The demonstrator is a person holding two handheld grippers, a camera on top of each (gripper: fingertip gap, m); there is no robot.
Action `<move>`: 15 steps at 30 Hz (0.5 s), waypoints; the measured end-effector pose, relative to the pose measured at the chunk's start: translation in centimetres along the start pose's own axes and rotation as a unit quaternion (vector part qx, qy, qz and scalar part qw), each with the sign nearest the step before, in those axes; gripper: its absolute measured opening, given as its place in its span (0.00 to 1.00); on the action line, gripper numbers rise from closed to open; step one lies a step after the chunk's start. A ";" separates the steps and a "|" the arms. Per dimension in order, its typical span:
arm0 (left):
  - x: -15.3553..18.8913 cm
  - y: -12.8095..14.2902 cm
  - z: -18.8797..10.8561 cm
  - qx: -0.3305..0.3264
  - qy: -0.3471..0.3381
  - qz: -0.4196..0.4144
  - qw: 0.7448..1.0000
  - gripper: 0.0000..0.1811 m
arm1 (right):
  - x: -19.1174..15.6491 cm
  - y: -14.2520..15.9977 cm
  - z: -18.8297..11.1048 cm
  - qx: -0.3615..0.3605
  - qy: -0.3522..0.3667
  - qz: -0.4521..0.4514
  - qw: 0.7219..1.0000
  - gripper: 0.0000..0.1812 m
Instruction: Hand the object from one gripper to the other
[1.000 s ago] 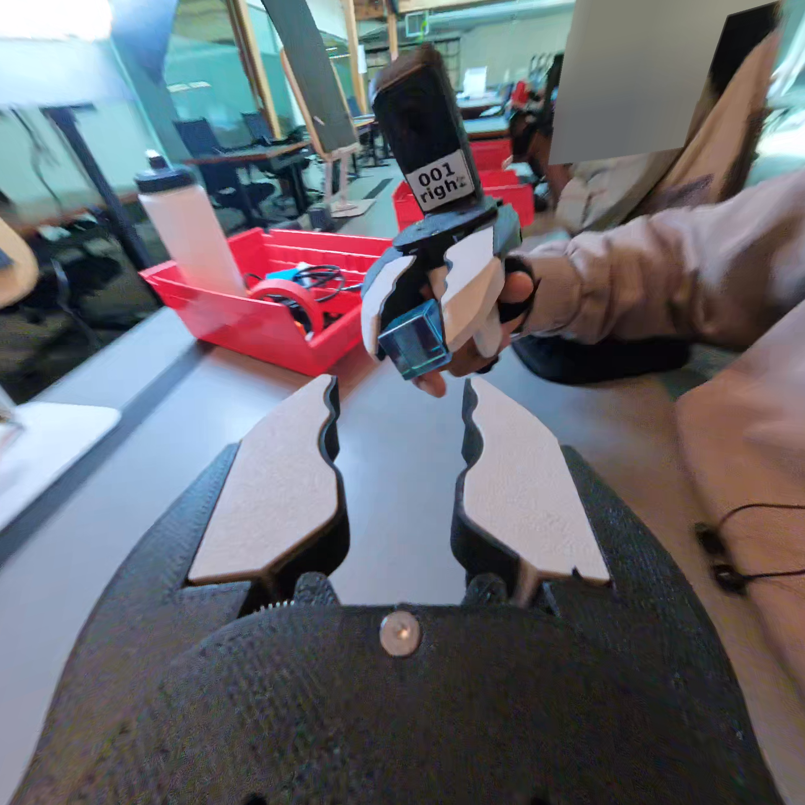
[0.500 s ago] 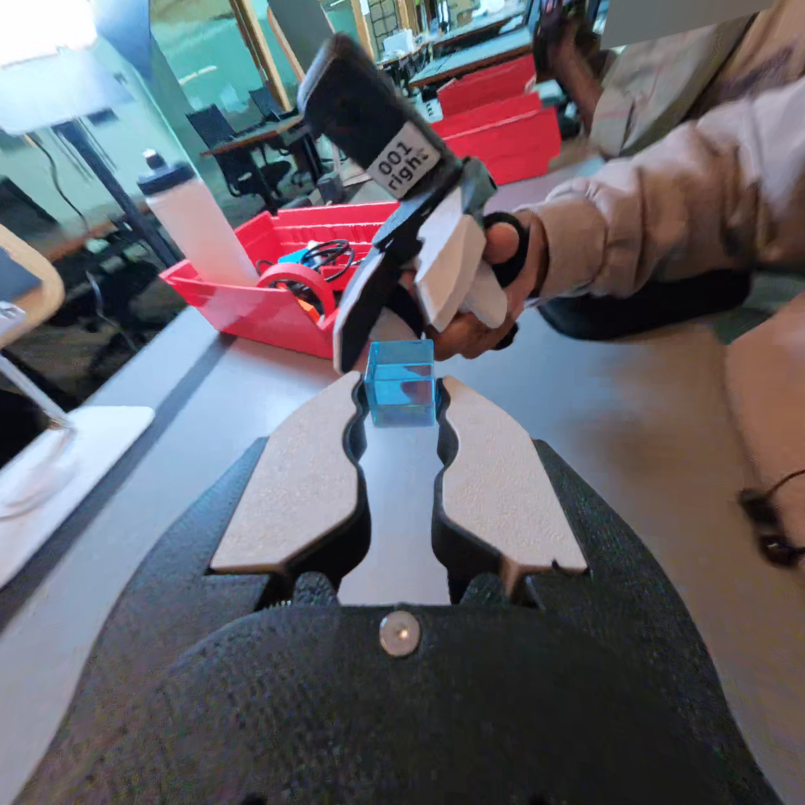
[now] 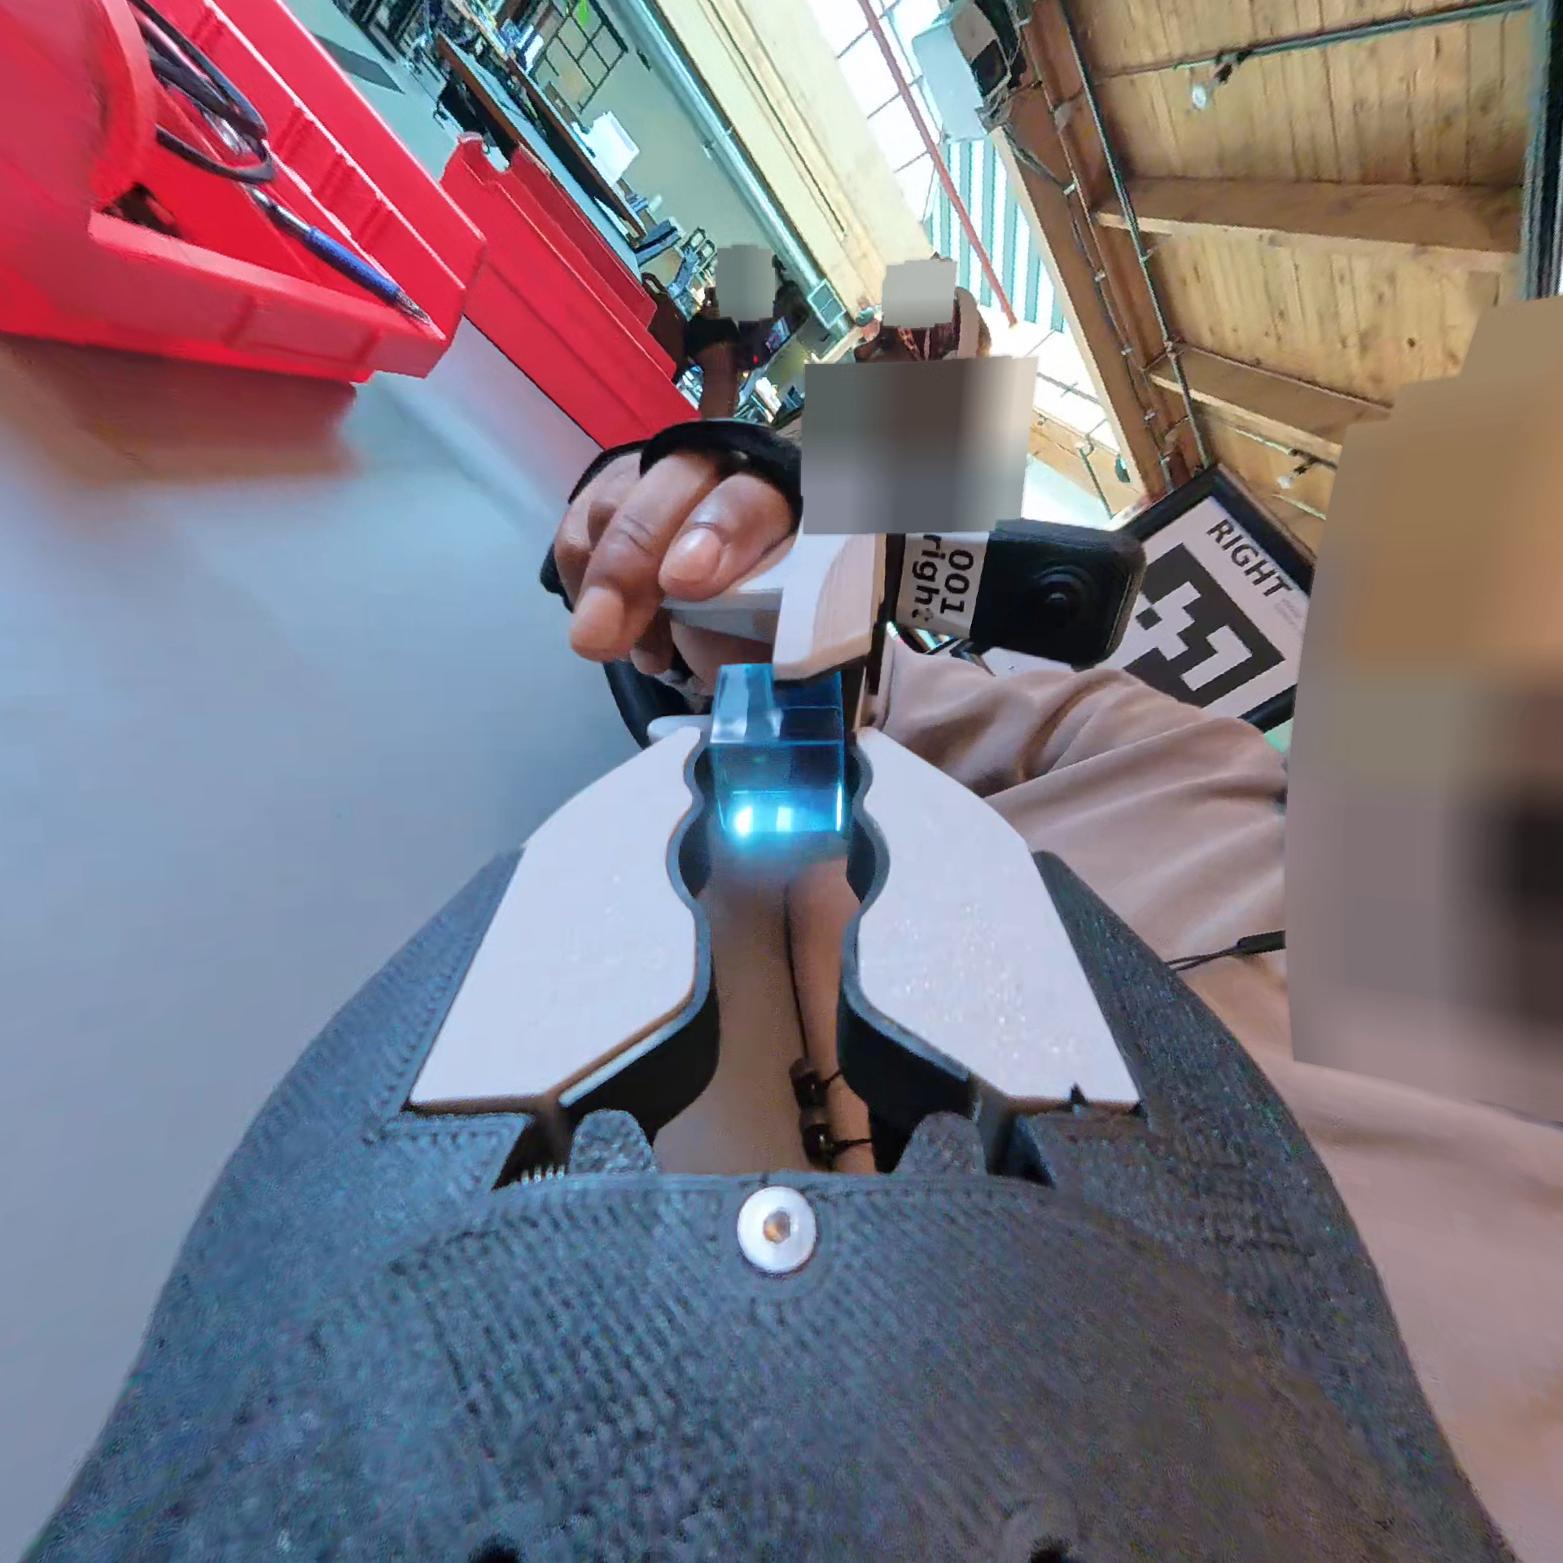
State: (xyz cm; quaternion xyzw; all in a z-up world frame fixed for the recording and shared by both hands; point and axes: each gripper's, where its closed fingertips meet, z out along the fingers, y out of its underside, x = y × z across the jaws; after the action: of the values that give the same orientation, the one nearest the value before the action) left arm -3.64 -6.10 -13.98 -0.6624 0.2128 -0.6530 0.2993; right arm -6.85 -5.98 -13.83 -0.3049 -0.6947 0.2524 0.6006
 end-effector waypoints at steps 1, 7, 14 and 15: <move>0.1 -0.3 -0.2 0.004 -0.011 0.032 0.999 0.16 | 0.2 -0.1 -0.1 0.007 -0.004 0.031 0.999 0.16; 0.7 -2.9 -2.4 0.028 -0.167 0.335 0.927 0.25 | 3.3 -0.2 -1.6 0.077 -0.064 0.353 0.930 0.16; -0.8 -2.4 -2.5 -0.067 -0.371 0.638 0.671 0.28 | 2.7 0.3 -1.2 0.097 -0.183 0.616 0.760 0.16; -1.2 -2.2 -2.4 -0.084 -0.388 0.664 0.634 0.28 | 2.1 0.3 -0.9 0.089 -0.201 0.634 0.742 0.16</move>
State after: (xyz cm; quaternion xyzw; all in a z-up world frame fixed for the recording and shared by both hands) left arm -6.36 -3.96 -13.43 -0.5569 0.5130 0.0597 0.6505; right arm -6.11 -4.31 -12.47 -0.5620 -0.4206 0.6910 0.1727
